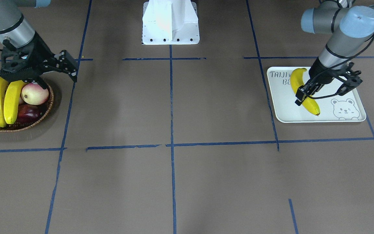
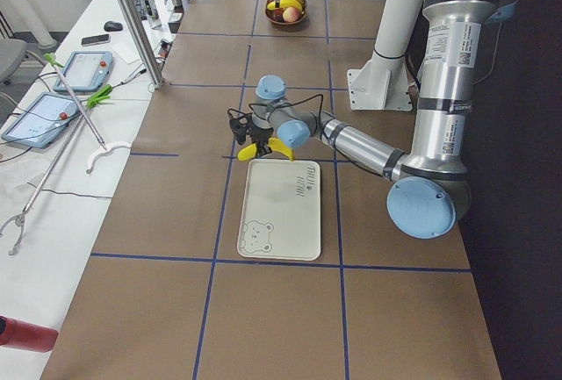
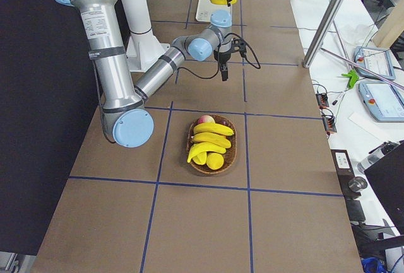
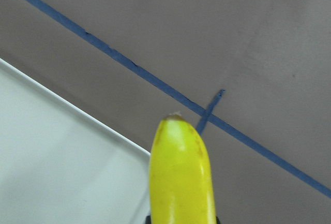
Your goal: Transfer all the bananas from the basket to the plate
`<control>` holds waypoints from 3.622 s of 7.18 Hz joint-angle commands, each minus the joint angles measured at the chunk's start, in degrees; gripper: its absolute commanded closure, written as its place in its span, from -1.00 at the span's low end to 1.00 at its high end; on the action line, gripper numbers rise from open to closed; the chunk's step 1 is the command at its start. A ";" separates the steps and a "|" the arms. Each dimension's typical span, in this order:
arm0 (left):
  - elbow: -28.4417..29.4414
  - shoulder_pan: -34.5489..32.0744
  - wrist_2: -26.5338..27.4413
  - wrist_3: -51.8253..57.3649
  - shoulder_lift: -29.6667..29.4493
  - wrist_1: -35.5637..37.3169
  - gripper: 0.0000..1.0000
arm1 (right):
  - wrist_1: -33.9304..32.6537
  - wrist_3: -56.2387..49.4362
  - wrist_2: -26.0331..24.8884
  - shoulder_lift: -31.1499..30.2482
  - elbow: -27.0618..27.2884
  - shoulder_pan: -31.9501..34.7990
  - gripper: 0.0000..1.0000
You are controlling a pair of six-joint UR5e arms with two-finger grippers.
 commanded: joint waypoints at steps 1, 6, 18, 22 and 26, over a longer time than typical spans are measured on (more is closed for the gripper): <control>9.07 -2.53 0.07 3.14 7.84 -11.60 1.00 | -0.03 -11.97 1.11 -5.68 -0.21 5.63 -0.99; 23.98 -10.26 -2.74 18.99 8.66 -22.51 -0.99 | 0.06 -12.18 1.02 -6.13 -0.12 5.92 -0.99; 17.49 -22.83 -23.83 20.19 5.76 -21.90 -1.00 | 26.08 -28.29 -3.37 -34.61 -5.20 5.92 -0.75; 17.49 -22.83 -23.83 20.19 6.02 -21.99 -1.00 | 25.99 -34.50 -9.06 -33.30 -6.71 1.29 -0.53; 17.49 -22.74 -23.83 20.19 6.11 -21.99 -1.00 | 25.37 -41.00 -10.32 -32.50 -8.29 -0.06 -0.09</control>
